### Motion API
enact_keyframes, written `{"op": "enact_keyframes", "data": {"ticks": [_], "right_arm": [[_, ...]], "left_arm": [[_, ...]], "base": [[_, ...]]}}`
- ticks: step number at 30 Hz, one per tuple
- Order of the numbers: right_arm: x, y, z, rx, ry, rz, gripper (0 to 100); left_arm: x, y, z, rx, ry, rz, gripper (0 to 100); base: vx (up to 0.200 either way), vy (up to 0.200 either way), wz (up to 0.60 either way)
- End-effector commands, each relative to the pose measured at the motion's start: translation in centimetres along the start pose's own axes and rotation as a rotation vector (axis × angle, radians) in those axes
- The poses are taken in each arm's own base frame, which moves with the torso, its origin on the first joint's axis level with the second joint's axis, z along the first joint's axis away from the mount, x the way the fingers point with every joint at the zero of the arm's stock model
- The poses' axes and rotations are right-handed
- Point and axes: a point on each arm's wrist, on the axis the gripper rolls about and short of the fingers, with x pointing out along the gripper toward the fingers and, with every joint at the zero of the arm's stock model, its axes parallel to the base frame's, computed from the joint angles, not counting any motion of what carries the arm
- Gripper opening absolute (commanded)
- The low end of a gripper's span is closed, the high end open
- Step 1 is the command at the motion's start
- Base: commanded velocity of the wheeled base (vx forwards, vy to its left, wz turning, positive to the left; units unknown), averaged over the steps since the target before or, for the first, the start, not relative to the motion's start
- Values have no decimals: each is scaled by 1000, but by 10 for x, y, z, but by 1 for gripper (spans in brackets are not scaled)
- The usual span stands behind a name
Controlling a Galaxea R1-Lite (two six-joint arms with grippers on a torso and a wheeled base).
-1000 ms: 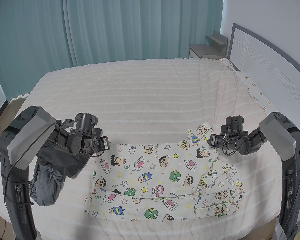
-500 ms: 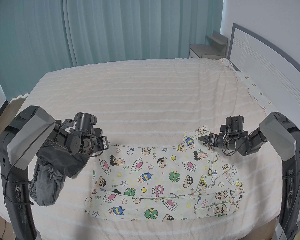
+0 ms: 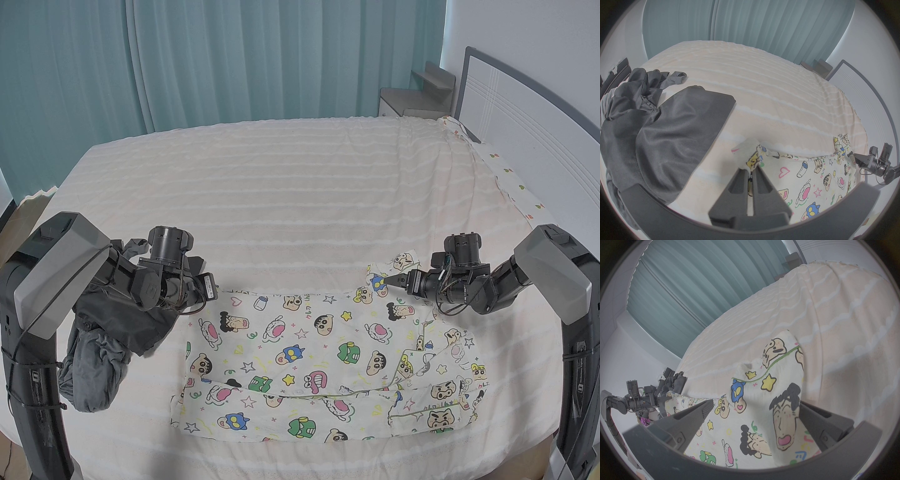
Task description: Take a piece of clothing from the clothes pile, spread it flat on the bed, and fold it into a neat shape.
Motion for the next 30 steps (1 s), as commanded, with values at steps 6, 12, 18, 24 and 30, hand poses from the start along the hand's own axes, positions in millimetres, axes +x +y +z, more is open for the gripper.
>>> {"op": "enact_keyframes", "data": {"ticks": [6, 12, 18, 24, 30], "right_arm": [[17, 2, -3, -5, 18, 11, 0], [19, 1, -3, 5, 20, -13, 0], [7, -8, 5, 15, -6, -34, 0], [-7, -13, 12, 21, -49, -37, 0], [-18, -16, 8, 16, -92, -23, 0]], "left_arm": [[0, -1, 1, -1, -5, -3, 0], [-1, -2, 1, 0, -5, -5, 0], [-12, -3, 4, 3, -17, -9, 0], [-18, -5, 7, 4, -27, -15, 0], [-31, -7, 5, 7, -33, -22, 0]], "base": [[0, 0, 0], [0, 0, 0], [0, 0, 0], [0, 0, 0], [0, 0, 0]]}}
